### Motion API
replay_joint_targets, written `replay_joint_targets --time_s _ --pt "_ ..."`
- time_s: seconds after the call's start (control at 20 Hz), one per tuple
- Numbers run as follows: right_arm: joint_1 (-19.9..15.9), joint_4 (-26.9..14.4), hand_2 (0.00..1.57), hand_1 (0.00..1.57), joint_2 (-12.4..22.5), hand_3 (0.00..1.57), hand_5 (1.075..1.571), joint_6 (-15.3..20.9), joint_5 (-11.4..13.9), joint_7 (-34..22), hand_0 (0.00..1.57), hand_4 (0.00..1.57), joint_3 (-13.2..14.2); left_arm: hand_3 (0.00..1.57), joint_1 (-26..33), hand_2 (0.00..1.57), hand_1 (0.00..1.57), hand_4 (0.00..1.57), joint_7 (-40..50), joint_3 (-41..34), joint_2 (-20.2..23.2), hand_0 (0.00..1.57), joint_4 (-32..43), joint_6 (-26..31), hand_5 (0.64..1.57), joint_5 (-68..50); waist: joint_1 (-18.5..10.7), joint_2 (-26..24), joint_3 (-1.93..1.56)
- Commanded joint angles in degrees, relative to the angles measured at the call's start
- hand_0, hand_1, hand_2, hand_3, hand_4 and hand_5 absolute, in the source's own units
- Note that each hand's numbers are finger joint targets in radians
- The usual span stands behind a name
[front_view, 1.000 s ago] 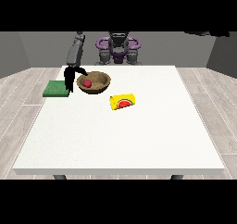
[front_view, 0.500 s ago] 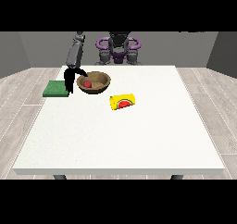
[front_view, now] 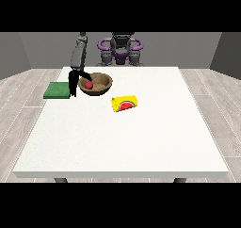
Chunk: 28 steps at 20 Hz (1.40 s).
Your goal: Pick the cup and pour the ball into the bowl, then pick the bowl and place it on the pad
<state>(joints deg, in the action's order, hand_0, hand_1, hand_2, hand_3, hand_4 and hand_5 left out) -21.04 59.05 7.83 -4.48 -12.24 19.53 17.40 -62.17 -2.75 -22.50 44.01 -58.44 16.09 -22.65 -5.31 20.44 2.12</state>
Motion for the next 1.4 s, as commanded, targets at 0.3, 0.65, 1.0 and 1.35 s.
replay_joint_targets --time_s 0.3,0.65,1.0,1.35 --pt "-2.1 -5.4 1.21 1.32 -5.8 0.00 1.521 9.9 3.4 -4.9 1.32 0.48 -1.9 0.00 -2.9 0.00 0.00 0.00 1.6 -0.3 1.5 0.00 0.2 1.0 1.533 -1.5 -3.7 3.4 -2.15" --pt "1.0 0.3 1.57 1.57 -0.3 1.57 1.457 17.1 14.0 -11.4 1.57 1.17 -6.5 0.00 -1.6 0.00 0.00 0.00 1.0 -1.4 2.4 0.00 4.2 2.5 1.547 -2.0 -2.4 0.0 -1.99" --pt "-2.8 13.8 1.57 1.57 8.4 1.57 1.464 13.4 17.4 -36.5 1.57 1.26 -11.0 0.00 6.0 0.00 0.00 0.00 -5.5 -4.0 4.7 0.00 14.0 5.3 1.547 0.1 3.1 -7.9 -1.84" --pt "-8.0 5.1 1.57 1.57 14.2 1.57 1.492 6.5 12.1 -31.8 1.57 1.30 -4.3 0.00 4.3 0.00 0.00 0.00 -4.5 -6.2 9.8 0.00 14.0 6.6 1.542 -2.0 5.1 -2.2 -2.18"
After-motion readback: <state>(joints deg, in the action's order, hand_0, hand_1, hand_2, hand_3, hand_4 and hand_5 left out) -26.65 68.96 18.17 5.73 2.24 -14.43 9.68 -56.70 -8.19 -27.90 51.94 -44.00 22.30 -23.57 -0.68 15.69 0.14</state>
